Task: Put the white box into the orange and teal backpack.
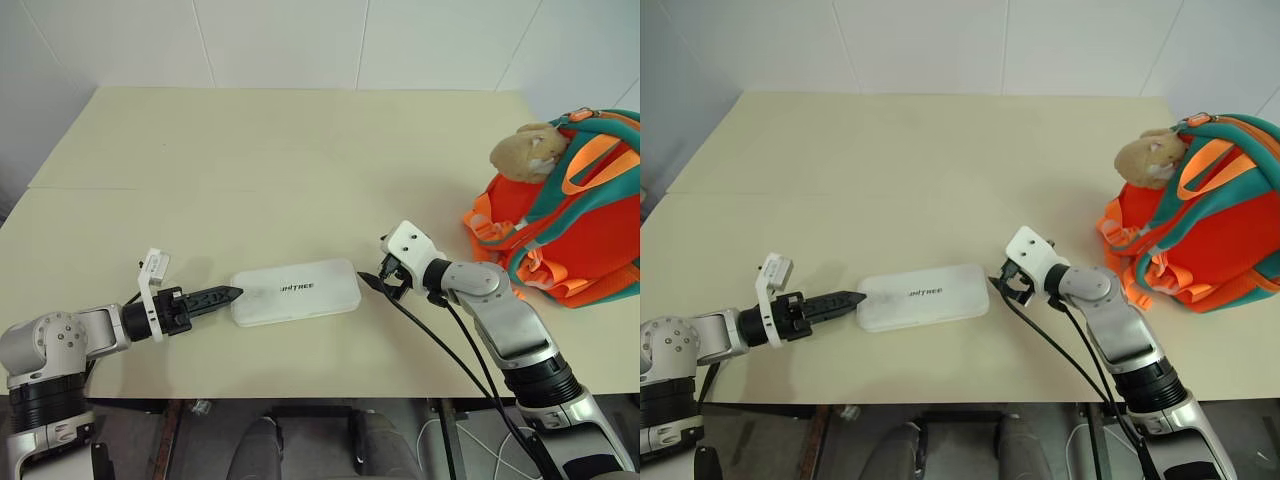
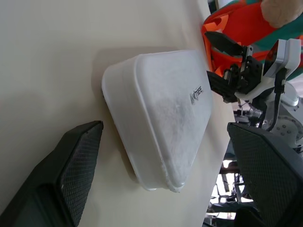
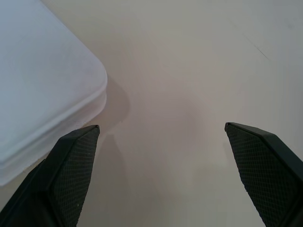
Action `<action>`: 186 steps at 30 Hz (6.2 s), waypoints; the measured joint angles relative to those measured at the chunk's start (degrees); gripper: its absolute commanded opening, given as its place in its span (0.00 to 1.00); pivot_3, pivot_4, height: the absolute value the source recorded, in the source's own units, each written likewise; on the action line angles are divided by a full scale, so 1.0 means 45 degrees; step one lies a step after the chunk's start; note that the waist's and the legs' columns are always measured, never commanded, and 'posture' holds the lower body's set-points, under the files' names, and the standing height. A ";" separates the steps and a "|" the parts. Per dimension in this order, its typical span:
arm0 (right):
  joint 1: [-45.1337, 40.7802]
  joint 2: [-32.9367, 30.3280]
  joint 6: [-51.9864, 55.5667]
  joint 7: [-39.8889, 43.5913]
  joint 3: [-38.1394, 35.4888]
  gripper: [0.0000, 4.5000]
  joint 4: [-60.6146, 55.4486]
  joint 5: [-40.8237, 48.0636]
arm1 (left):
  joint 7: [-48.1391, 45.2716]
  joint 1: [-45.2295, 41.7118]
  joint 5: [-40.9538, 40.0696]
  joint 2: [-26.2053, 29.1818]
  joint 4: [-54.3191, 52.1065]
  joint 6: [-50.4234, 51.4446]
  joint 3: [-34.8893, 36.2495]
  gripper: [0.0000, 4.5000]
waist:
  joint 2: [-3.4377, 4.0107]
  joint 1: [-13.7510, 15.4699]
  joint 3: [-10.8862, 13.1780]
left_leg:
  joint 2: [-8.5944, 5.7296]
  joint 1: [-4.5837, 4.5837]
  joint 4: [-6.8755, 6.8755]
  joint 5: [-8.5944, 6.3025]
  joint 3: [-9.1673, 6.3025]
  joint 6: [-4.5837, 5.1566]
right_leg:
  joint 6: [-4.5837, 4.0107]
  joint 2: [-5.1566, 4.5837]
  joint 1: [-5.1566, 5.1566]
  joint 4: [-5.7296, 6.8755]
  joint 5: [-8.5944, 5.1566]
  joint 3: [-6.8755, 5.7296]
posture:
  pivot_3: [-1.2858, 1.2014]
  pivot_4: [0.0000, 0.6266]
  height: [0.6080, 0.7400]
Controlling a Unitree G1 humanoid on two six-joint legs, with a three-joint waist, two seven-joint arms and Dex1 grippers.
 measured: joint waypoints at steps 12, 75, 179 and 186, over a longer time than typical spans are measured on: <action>-0.0003 0.0004 -0.0013 0.0055 0.0000 1.00 0.0047 -0.0022 | 0.0138 -0.0982 -0.0123 -0.0478 0.1135 -0.0340 -0.0696 1.00 | 0.0033 0.0114 -0.0026 | -0.0061 0.0002 0.0024 0.0022 -0.0001 0.0034 | -0.0097 -0.0073 0.0052 -0.0052 -0.0049 -0.0015 | 0.52 0.24 1.00; 0.5993 -0.1195 0.5430 -0.1766 -1.3573 1.00 -0.6017 0.6500 | -0.0869 -0.7529 0.0601 -0.1366 0.7600 -0.3804 -0.3173 0.28 | -0.0027 0.0041 -0.0035 | -0.0089 -0.0133 -0.0034 -0.0017 0.0020 0.0087 | 0.0100 -0.0113 -0.0002 -0.0248 0.0042 -0.0042 | 0.52 0.24 1.00; -0.0287 -0.5235 0.2783 0.3816 -0.3838 0.00 -0.4694 1.0526 | -0.7710 -0.5145 0.0498 0.3063 0.2814 -1.0183 0.0206 0.28 | 0.0003 0.0045 0.0010 | 0.0001 -0.0270 0.0161 -0.0002 0.0004 0.0045 | 0.0117 -0.0002 -0.0205 0.0062 0.0039 -0.0019 | 0.52 0.24 1.00; -0.0715 -0.4991 0.2757 0.4132 -0.3440 0.00 -0.4288 1.0235 | -0.7439 -0.4112 -0.0337 0.3048 0.1415 -0.9987 0.0451 0.28 | 0.0004 0.0051 0.0010 | 0.0008 -0.0261 0.0179 -0.0002 0.0004 0.0045 | 0.0110 0.0006 -0.0198 0.0066 0.0044 -0.0018 | 0.52 0.24 1.00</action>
